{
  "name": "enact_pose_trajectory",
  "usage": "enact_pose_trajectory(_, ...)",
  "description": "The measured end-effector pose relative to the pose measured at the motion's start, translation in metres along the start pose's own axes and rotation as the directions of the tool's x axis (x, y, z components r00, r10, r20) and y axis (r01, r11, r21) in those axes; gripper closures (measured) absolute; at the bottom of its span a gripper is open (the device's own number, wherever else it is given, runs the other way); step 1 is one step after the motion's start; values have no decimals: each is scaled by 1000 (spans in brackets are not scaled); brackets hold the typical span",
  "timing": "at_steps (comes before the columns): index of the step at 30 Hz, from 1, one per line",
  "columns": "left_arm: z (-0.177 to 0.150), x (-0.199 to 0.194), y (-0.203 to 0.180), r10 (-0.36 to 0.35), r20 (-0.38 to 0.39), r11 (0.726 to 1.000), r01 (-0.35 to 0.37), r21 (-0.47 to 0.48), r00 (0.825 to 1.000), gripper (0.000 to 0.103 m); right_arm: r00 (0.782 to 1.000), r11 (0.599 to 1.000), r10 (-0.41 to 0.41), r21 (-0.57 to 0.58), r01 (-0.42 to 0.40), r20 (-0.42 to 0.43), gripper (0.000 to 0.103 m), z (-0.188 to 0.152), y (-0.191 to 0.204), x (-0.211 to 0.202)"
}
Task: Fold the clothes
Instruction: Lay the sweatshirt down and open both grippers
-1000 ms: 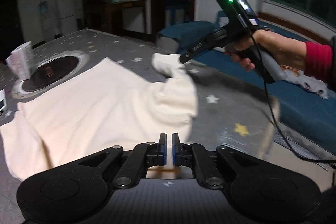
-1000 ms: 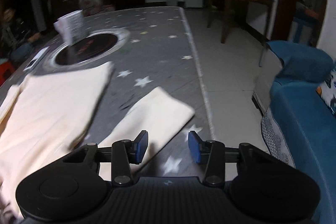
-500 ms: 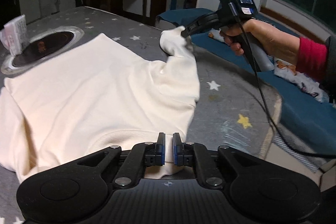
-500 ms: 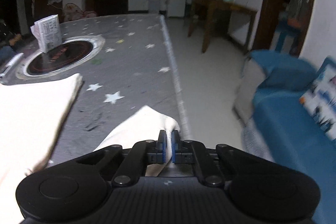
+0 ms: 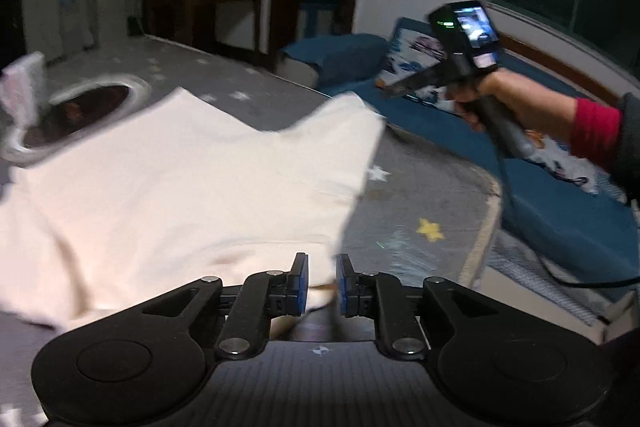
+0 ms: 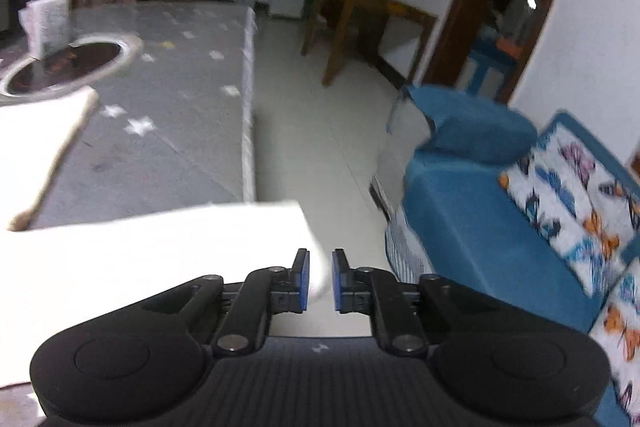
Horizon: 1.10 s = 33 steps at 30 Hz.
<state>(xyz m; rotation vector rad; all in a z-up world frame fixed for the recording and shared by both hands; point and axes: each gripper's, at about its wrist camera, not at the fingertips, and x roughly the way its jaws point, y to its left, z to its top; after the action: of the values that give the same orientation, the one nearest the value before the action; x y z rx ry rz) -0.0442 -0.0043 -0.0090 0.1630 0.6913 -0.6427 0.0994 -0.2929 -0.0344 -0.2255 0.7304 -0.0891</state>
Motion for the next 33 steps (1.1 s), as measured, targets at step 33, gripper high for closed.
enact_pose_trajectory(33,-14,-32,46,192,-9,980,-193,-54,981,76,698,577,686,-432,-693,-204,85,-9,180,-112)
